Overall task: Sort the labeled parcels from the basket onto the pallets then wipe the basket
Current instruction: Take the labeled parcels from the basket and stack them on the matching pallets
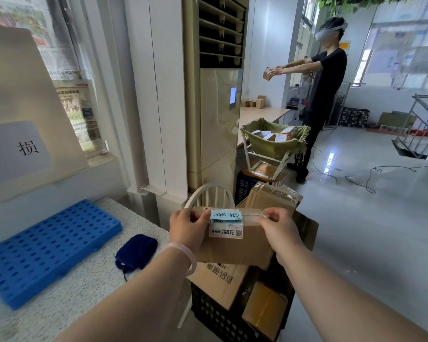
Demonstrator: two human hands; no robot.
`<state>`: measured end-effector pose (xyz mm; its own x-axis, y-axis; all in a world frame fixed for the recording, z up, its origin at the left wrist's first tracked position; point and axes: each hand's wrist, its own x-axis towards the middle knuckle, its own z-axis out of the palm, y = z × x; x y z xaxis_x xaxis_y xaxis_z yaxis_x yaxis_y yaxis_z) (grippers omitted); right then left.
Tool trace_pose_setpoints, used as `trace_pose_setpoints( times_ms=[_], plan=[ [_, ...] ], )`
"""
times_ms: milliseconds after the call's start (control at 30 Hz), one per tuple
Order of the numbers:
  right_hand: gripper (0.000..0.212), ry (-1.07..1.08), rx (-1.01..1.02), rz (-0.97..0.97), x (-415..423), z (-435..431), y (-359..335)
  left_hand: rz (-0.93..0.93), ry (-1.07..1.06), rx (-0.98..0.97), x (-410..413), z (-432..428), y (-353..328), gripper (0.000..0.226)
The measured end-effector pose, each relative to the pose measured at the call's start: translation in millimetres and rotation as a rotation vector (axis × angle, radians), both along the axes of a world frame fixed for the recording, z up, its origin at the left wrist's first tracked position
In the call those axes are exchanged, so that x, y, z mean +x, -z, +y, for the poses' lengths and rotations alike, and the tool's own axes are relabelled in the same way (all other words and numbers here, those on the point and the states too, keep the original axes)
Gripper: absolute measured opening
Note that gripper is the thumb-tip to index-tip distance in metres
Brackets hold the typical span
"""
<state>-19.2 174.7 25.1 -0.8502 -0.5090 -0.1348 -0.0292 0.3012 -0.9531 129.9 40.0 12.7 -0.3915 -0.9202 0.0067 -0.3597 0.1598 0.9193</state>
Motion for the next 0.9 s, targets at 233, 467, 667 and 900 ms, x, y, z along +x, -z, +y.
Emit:
trace_pose_setpoints(
  times_ms=[233, 467, 667, 900],
  plan=[
    [0.038, -0.129, 0.058, 0.034, 9.7, 0.2, -7.6, 0.103, 0.095, 0.090, 3.5, 3.6, 1.2, 0.038],
    [0.048, -0.323, 0.219, 0.274, 22.2, -10.3, -8.7, 0.065, 0.135, 0.063, 18.0, 9.0, 0.8, 0.044],
    [0.056, -0.476, 0.307, 0.390, 45.6, -36.8, -6.9, 0.004, 0.048, 0.038, 53.4, -1.3, 4.7, 0.043],
    [0.050, -0.617, 0.306, 0.395, 85.6, -87.5, 4.8, 0.006, -0.072, 0.041, 105.1, -30.4, 15.2, 0.050]
  ],
)
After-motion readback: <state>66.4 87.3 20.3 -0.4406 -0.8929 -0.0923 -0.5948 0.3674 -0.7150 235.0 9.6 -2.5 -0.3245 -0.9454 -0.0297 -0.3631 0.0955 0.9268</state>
